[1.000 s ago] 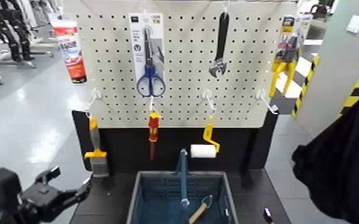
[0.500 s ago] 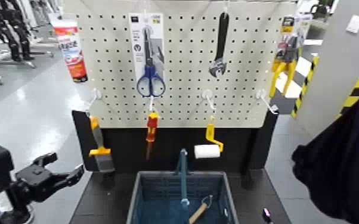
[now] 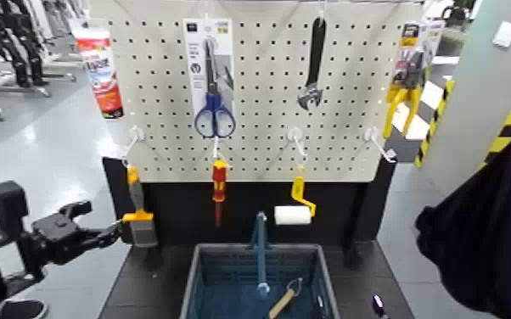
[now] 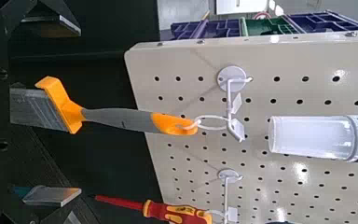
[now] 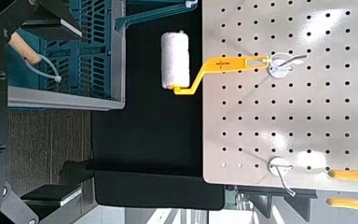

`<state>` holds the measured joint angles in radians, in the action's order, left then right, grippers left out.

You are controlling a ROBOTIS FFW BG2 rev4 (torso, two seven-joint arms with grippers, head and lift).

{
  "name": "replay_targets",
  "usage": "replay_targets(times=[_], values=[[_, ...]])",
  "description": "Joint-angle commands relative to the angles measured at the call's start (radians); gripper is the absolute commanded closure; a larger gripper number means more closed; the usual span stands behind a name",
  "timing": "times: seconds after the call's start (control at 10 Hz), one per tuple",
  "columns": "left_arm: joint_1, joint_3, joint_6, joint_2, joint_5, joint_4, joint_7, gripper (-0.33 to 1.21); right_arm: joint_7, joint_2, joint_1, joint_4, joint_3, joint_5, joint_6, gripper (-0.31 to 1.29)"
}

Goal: Put the yellow paint brush into the crate.

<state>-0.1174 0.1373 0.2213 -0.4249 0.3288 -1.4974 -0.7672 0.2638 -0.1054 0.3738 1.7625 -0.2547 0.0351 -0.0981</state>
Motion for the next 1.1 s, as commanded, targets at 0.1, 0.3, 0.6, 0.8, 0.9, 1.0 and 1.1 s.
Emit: replay_targets(times=[0.1,0.3,0.6,0.8,0.9,1.0,1.1], values=[[-0.074,-0.053,0.003,-0.038,0.026,0.074,-0.027,0.10,0.000,-0.002,-0.003,0.000,-0.003,0.000,0.000,0.14],[-0.130,-0.119,0.000,-0.051,0.039,0.128,-0.043,0.11,0.000,-0.002,-0.004,-0.003,-0.005,0.003,-0.006,0.14],[-0.203,-0.199,-0.011,-0.071,0.061,0.190,-0.066,0.12,-0.001,-0.002,-0.006,-0.006,-0.006,0.005,-0.008,0.14],[-0.232,-0.228,-0.016,-0.081,0.076,0.213,-0.069,0.12,-0.001,-0.002,-0.007,-0.008,-0.006,0.006,-0.008,0.14],[-0.242,-0.235,-0.017,-0.083,0.078,0.220,-0.073,0.13,-0.001,-0.002,-0.007,-0.008,-0.006,0.008,-0.008,0.14],[-0.245,-0.235,-0.017,-0.083,0.082,0.224,-0.075,0.15,-0.001,-0.002,-0.007,-0.008,-0.006,0.008,-0.008,0.14],[-0.245,-0.237,-0.019,-0.083,0.084,0.229,-0.075,0.19,-0.001,-0.002,-0.007,-0.008,-0.006,0.008,-0.006,0.14]])
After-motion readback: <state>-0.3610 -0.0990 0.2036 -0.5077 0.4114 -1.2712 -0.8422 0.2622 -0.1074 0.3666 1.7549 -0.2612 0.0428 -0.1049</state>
